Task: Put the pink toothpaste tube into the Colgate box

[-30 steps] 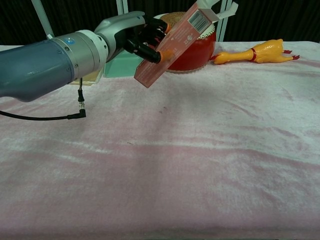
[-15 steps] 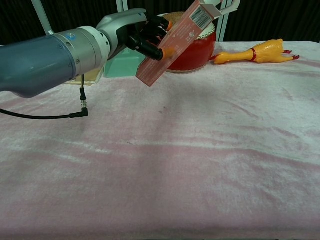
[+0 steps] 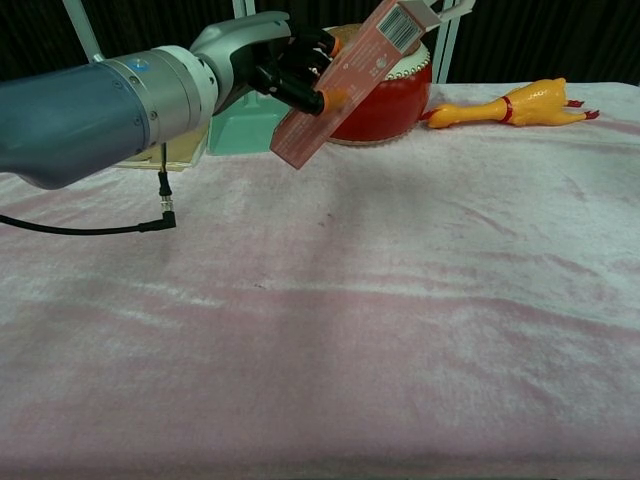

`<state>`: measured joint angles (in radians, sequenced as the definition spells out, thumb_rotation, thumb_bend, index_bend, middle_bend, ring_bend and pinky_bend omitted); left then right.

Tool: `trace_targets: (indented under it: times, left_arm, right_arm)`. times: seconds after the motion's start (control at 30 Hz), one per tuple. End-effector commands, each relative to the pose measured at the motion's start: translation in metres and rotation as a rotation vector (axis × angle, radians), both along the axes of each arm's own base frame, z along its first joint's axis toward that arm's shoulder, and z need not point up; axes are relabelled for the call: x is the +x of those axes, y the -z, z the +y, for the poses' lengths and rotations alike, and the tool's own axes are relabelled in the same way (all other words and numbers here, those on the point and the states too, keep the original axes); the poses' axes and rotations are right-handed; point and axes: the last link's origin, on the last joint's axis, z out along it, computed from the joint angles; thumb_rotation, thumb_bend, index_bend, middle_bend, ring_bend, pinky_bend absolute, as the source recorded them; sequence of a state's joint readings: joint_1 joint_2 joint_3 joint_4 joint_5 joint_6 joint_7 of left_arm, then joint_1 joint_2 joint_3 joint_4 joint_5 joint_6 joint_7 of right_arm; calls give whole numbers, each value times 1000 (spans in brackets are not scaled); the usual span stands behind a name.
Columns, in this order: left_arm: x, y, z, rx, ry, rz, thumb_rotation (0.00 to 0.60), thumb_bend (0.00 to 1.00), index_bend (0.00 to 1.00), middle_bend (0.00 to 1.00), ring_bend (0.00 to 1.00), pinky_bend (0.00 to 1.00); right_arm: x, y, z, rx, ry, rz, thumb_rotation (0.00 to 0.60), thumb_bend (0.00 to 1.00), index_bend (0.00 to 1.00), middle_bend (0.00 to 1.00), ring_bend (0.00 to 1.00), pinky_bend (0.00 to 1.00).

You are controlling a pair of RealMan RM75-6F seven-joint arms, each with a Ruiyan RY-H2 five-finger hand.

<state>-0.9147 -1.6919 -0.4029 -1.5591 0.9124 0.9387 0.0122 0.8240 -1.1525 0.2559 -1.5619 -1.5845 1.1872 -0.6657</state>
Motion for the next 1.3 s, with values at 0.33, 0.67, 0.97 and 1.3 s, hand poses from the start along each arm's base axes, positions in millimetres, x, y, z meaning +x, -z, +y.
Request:
trace_targets:
  times: [0.33, 0.67, 0.97, 1.3]
  left_arm:
    - [-3, 0, 1, 3, -2, 10, 600, 486, 366, 305, 232, 371]
    - [0, 0, 0, -1, -5, -7, 600, 486, 366, 305, 232, 371]
    - [2, -2, 0, -5, -8, -15, 600, 486, 366, 305, 232, 371]
    - [5, 0, -1, -13, 6, 20, 600, 487, 365, 301, 232, 371]
  right_arm:
    - [1, -2, -1, -8, 1, -5, 600, 456, 632, 535, 408, 364]
    - [1, 0, 1, 1, -3, 4, 600, 455, 631, 535, 408, 364]
    - [3, 3, 3, 19, -22, 31, 600, 456, 631, 535, 408, 364]
    - [6, 6, 4, 30, -63, 70, 600, 456, 631, 531, 408, 364]
